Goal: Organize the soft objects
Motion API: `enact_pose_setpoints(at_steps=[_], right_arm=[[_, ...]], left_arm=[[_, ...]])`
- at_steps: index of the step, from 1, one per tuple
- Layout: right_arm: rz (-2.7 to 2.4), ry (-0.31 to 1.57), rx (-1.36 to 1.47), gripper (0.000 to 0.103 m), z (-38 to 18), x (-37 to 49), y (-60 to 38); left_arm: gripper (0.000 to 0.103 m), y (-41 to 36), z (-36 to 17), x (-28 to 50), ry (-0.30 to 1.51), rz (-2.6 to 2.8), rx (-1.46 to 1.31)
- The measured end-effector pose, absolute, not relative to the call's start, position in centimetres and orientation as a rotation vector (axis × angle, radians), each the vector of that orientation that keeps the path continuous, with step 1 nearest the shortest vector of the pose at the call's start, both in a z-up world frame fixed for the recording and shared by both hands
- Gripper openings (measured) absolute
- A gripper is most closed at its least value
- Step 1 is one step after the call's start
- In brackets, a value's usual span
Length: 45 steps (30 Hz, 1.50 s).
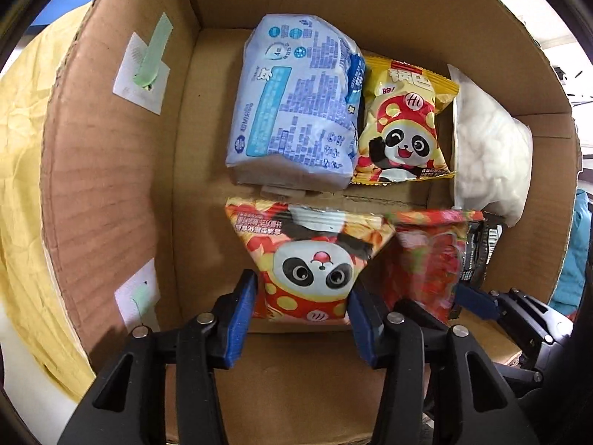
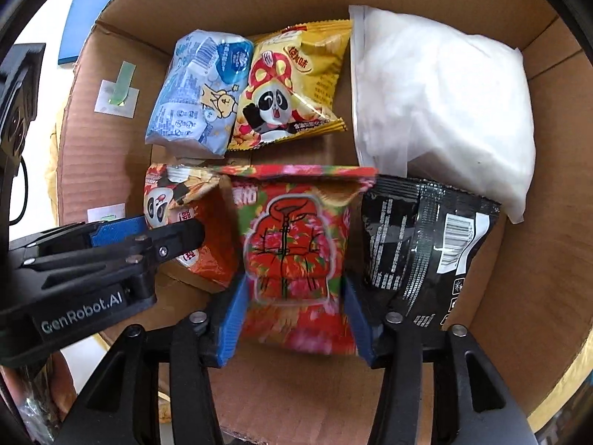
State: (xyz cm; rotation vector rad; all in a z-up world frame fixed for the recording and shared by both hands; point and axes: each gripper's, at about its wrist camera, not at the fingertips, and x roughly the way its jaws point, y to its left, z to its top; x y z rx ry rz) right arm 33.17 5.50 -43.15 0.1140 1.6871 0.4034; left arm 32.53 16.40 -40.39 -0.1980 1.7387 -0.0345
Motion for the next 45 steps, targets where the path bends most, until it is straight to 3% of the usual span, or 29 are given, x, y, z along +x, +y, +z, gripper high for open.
enact_pose_setpoints(at_steps=[10,14,18,21,23,26,36,45], right_arm=[[0.335,1.637,0.067,0.069,-40.9,34.2,4.1],[0.311,1.618,0.055,0.076,-40.1,34.1,3.1],[0.290,1.600,0.062,0.090,-39.5,33.5,2.0],[0.276,1.586,0.073,0.102,-38.8,32.3,1.1],[0.265,1.577,0.085,0.103,-38.5,31.6,0.3],[0.248,1.561,0.093,0.103,-36.9,30.9,0.2],[0.206,1.439,0.113,0.103,-29.5,28.0,-1.9],[0.201,1.260,0.133,0.103,-18.6,22.3,-5.4]], left_arm=[[0.054,15.8,-38.2,31.6,1.689,-0.020,-0.139],[0.066,15.2,-36.7,30.9,1.649,-0.017,-0.115],[0.069,14.5,-35.2,30.2,1.606,-0.016,-0.090],[0.087,14.3,-34.2,29.7,1.576,-0.003,-0.074],[0.096,14.5,-33.5,29.5,1.557,0.000,-0.074],[0.101,14.6,-32.6,28.8,1.528,0.020,-0.070],[0.102,14.6,-27.3,27.5,1.406,0.029,-0.088],[0.102,12.6,-17.4,22.5,1.221,0.010,-0.084]])
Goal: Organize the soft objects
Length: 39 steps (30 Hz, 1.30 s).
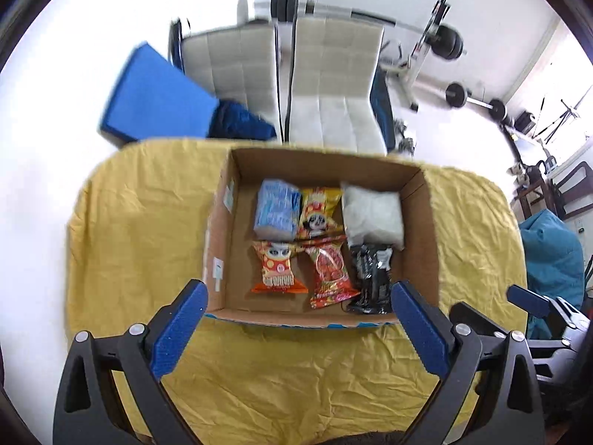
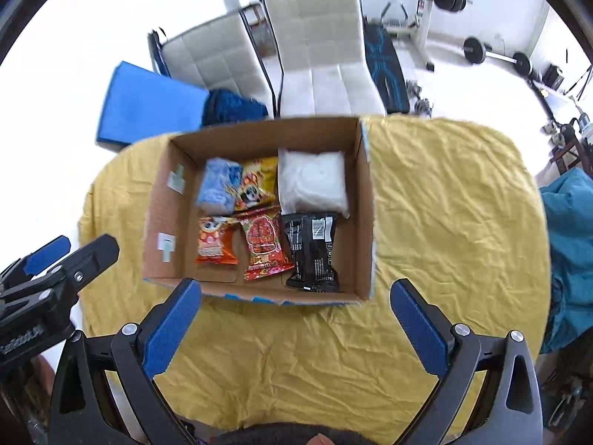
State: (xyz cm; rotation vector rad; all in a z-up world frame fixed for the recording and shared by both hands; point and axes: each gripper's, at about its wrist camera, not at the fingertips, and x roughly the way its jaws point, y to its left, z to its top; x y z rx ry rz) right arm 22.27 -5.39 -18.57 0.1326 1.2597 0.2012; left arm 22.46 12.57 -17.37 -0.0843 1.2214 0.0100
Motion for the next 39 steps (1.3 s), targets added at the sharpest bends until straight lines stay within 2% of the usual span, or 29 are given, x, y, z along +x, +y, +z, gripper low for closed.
enact_pose_setpoints(at_steps=[7,16,23,39], right_arm=[[0.174,1.157,0.107,0.103,-11.7,17.5,-7.4],[0.195,1.092,0.109,0.103,-6.1,12.8,-8.9],[0.196,1.076,0.089,0.103,-4.2,10.9,-9.3],[0.167,1.066,0.081,0.103,-3.8,10.7,-10.0]], left_arm=[[0.102,11.0,-11.1,18.6,1.100,0.017,-0.030],[0.102,11.2,-6.9,14.6,1.070,0.011,-0.092],[0.102,10.6,-5.0,12.3,1.036,0.032,-0.057],[0.102,10.5,-4.4,10.6,1.023,0.046,-0.075]])
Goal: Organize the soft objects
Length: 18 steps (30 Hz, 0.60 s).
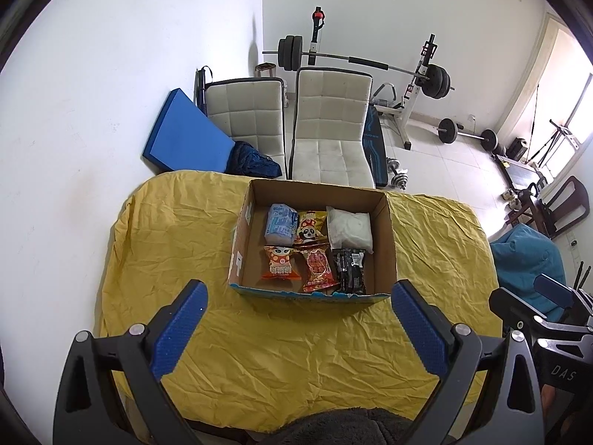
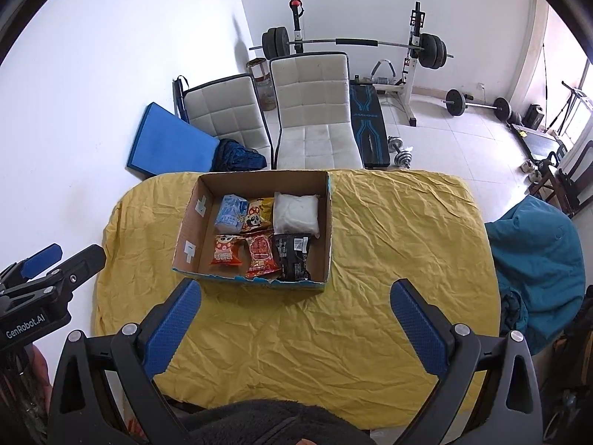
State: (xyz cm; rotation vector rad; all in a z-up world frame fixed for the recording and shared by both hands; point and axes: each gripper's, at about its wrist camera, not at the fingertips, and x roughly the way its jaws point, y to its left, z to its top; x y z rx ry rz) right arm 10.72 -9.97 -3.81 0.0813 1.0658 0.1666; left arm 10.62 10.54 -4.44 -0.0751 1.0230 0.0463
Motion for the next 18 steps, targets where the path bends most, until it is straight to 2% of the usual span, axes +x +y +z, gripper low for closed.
enact_pose_setpoints(at_steps=[18], right_arm=[[0.131,1.045,0.065,0.103,-3.36,10.52,-10.42]], left_arm=[[0.102,10.22,-4.52,10.41,1.023,0.048,-0.070]])
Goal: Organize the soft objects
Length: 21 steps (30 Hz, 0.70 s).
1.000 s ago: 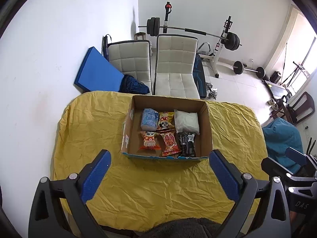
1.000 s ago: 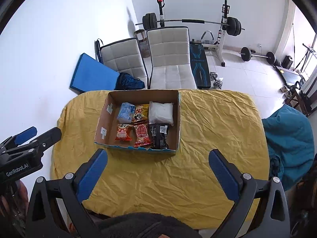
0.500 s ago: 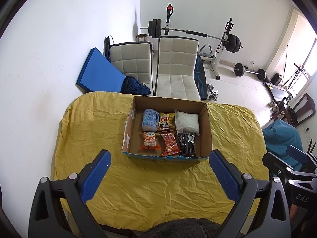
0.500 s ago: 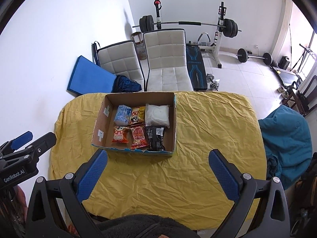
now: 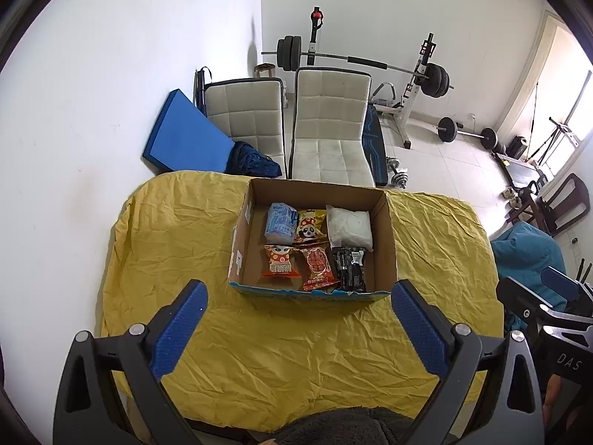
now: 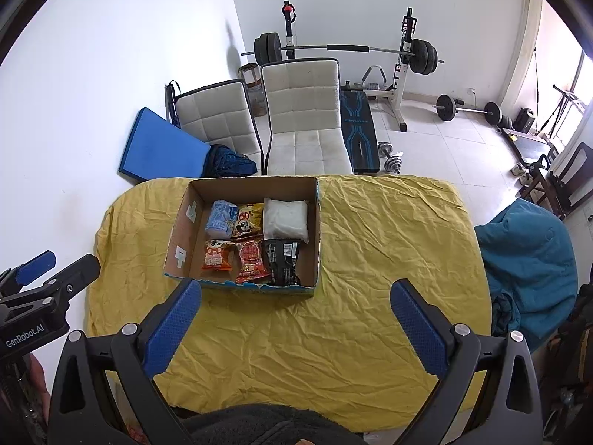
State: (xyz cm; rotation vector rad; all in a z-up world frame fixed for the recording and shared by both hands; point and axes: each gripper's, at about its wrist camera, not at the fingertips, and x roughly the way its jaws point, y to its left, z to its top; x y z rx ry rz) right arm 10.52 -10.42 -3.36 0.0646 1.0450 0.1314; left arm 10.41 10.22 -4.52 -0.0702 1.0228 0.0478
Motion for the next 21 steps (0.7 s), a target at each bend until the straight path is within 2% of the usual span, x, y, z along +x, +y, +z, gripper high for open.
enact_pose_setpoints(at_steps=[21], right_arm=[[0.035,0.997,0.027,0.103,-2.85,10.22,-11.25]], left_arm=[[0.102,10.11,-5.01,9.94,1.021,0.062,-0.068]])
